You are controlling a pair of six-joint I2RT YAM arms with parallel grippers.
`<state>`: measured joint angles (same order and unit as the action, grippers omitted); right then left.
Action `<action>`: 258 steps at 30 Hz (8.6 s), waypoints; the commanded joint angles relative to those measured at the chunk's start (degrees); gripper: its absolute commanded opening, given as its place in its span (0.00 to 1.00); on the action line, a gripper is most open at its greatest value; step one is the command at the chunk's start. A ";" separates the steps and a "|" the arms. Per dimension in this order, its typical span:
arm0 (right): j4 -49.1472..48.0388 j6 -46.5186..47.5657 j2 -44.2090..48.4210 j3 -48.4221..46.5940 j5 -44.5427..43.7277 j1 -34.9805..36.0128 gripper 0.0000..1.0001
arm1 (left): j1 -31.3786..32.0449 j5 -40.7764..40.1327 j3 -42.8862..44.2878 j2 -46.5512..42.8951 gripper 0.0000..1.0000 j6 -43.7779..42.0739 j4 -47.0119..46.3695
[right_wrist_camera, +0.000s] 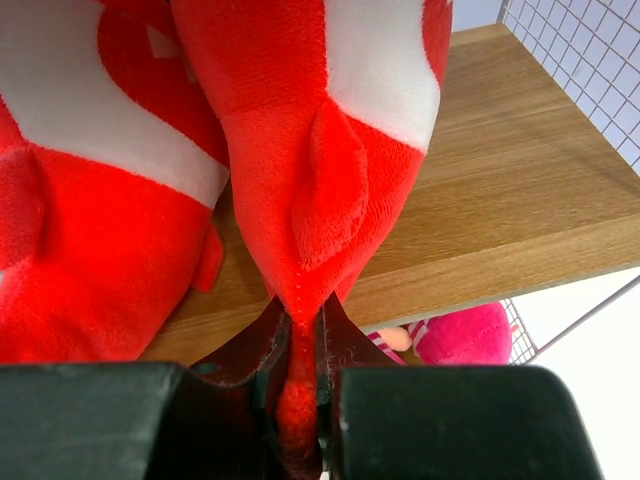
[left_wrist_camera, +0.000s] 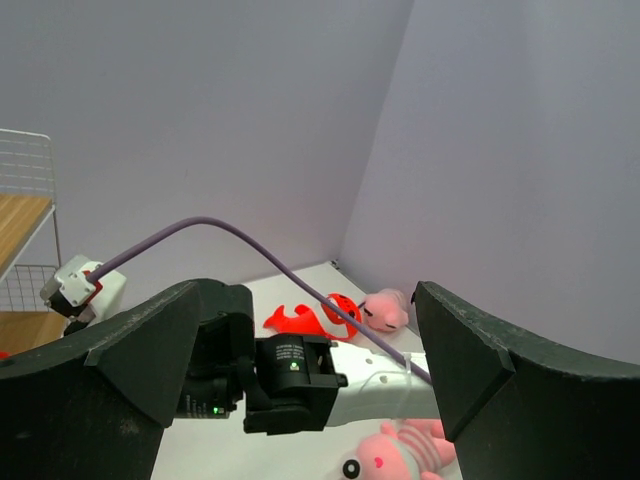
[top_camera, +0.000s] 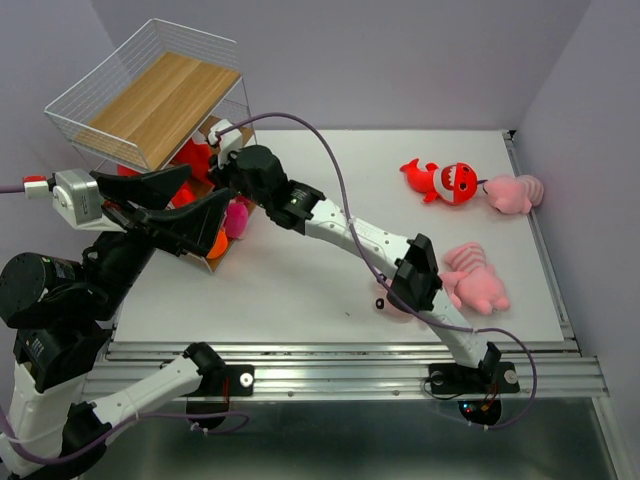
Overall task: Place and organize the stuffed toys onto the shelf
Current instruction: Place the stuffed toy onto shelf, then grab a stuffed toy with the right arm, then pass the stuffed toy from the right arm to the left, then pass the stuffed toy from the left arm to the right
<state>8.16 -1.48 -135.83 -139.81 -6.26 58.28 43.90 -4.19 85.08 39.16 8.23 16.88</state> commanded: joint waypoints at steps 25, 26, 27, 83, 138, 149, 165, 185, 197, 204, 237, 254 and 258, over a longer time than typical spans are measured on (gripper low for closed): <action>-5.09 2.62 2.41 -0.64 -2.09 2.01 0.53 | 0.13 -0.38 -2.72 -1.98 0.99 2.49 -4.49; -5.09 2.70 2.67 -0.47 -2.09 2.01 0.54 | 0.13 -0.38 -2.72 -1.98 0.99 2.49 -4.49; -5.00 2.88 3.02 -0.38 -2.09 2.01 0.57 | 0.13 -0.47 -2.72 -1.98 0.99 2.58 -4.49; 15.30 14.39 53.32 60.44 33.25 -58.70 1.00 | 0.13 -5.49 1.05 6.54 0.99 6.80 -1.68; 71.11 99.14 62.16 67.21 76.22 -55.39 0.08 | 1.62 19.20 -5.80 34.21 0.99 20.69 -10.73; 64.17 85.77 70.43 66.15 81.41 -50.64 0.08 | 8.92 23.34 -7.38 43.72 0.99 18.05 -10.47; 59.26 81.20 73.07 68.79 80.45 -50.11 0.08 | 9.80 30.81 -10.90 44.69 0.55 19.63 -13.72; 45.28 49.84 76.33 71.26 68.32 -50.11 0.67 | 3.31 24.07 -23.98 37.31 0.00 31.84 -19.34; 40.79 28.99 72.73 69.14 55.58 -44.49 0.66 | 2.51 -1.95 -16.98 43.27 0.00 48.97 -14.28; 35.79 18.71 68.78 69.50 44.77 -40.09 0.59 | 3.47 -7.14 -4.94 53.38 0.00 61.45 -2.85; 17.94 7.09 73.43 80.30 -2.08 -23.04 1.00 | 6.64 -26.40 25.31 71.59 0.00 91.70 28.20; 8.27 14.57 75.89 89.80 -8.33 -19.96 0.35 | 4.70 -22.36 20.13 68.60 0.00 92.67 23.64; 8.18 14.57 76.33 89.18 -8.06 -19.96 0.01 | 4.70 -21.31 17.50 67.02 0.02 90.57 19.95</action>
<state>21.32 12.38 -61.45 -49.84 -13.74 37.98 48.64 -25.47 104.44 111.59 100.47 39.99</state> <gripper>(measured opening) 0.143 0.070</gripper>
